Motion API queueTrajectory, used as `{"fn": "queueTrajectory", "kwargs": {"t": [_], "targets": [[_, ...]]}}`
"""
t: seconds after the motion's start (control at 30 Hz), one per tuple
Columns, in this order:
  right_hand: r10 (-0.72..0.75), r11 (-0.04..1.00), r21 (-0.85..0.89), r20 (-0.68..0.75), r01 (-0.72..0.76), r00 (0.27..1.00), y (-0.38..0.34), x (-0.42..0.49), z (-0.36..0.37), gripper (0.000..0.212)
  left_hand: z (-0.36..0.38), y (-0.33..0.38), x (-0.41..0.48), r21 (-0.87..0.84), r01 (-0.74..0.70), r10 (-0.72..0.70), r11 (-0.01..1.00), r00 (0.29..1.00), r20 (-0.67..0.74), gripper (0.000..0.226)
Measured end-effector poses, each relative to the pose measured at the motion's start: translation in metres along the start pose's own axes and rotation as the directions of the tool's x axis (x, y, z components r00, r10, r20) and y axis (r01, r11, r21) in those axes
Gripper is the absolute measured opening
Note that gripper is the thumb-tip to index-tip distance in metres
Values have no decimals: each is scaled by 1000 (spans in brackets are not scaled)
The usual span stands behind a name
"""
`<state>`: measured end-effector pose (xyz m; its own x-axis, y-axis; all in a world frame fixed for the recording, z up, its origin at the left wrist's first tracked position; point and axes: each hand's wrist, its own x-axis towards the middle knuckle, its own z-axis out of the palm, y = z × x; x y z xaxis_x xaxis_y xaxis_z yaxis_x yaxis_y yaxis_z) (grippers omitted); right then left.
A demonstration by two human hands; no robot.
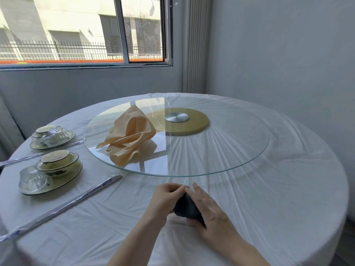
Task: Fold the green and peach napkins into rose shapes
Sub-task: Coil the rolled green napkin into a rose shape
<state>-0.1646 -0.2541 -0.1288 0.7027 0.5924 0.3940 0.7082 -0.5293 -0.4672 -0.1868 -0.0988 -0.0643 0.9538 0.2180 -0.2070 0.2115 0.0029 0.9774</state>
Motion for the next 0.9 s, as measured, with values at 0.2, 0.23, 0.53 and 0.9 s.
{"fn": "queueTrajectory", "kwargs": {"t": [0.2,0.23,0.53,0.9], "targets": [[-77,992,-99,32,80,997,6,-8,-6,77,-2,-8,4,15,6,-6,1000,1000,19,19],[-76,992,-97,36,80,996,6,-9,-7,77,-3,-9,4,12,14,-14,1000,1000,28,20],[-64,993,-101,39,67,997,4,-10,-6,65,-1,-7,8,13,22,-22,1000,1000,12,10],[-44,993,-112,29,47,999,3,-10,-5,58,10,-11,9,-94,-134,126,986,988,-90,16]]}}
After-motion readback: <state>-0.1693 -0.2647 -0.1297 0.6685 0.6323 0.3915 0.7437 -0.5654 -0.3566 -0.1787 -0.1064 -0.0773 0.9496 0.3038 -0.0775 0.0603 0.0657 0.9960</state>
